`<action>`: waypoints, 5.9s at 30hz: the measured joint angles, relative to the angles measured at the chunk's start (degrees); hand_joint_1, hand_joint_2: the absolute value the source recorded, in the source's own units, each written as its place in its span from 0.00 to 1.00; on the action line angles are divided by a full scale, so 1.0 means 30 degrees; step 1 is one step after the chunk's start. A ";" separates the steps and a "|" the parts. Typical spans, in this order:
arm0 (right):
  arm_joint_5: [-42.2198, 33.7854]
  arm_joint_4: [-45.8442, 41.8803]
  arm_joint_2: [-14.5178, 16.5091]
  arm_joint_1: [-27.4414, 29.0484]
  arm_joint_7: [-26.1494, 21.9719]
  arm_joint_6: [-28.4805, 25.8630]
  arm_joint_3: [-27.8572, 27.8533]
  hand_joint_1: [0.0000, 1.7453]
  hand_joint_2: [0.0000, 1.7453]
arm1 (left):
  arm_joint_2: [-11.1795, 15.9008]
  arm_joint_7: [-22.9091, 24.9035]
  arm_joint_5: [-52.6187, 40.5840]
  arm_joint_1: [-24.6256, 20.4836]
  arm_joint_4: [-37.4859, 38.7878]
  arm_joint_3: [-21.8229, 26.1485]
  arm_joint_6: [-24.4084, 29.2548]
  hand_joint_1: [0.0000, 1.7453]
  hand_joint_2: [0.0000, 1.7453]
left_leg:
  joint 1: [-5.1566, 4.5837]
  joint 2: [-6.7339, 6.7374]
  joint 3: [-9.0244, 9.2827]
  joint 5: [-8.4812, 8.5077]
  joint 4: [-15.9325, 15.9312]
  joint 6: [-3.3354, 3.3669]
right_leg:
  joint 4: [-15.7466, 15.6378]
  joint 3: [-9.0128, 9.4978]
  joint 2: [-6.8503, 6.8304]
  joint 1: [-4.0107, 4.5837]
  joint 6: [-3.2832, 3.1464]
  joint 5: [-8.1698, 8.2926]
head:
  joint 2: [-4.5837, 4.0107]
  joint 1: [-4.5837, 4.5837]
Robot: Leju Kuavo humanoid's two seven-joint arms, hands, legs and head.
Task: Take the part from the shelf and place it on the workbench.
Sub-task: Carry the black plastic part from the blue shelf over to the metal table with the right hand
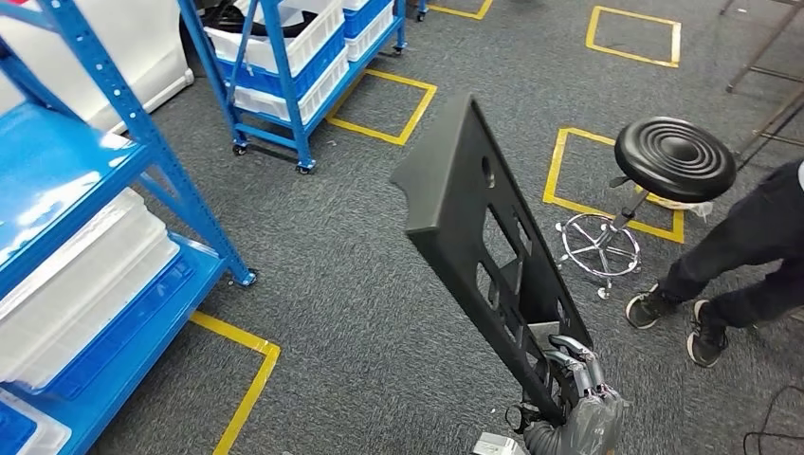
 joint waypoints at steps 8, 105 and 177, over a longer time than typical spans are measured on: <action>-0.0046 -0.0239 0.0033 0.0457 -0.0013 0.0000 -0.0066 1.00 1.00 | -0.0100 0.0042 -0.0075 -0.0023 0.0002 0.0049 0.0131 0.00 1.00 | 0.0051 -0.1009 -0.1115 -0.1983 0.3002 -0.0604 | -0.1027 0.0345 0.0875 -0.0092 -0.0573 0.0203 | 0.0000 -0.0020; 0.0960 -0.0299 -0.0035 0.0188 0.0215 -0.0031 -0.0539 1.00 1.00 | -0.0051 -0.0457 -0.0370 0.0023 0.0007 0.0650 -0.0128 0.00 1.00 | 0.0261 -0.1666 -0.1792 -0.0901 0.3430 -0.0571 | -0.0817 0.0288 0.2464 -0.0083 -0.0437 0.0303 | 0.0000 0.0200; 0.3022 0.1341 -0.2282 -0.1033 0.2483 -0.0029 0.1887 1.00 1.00 | 0.0233 -0.1106 -0.0973 -0.0023 0.0007 0.0699 -0.1987 0.00 1.00 | 0.0193 -0.1420 -0.0706 0.0362 0.0252 0.0484 | 0.3214 -0.1673 0.1294 -0.0215 0.0629 -0.1714 | 0.0000 0.0392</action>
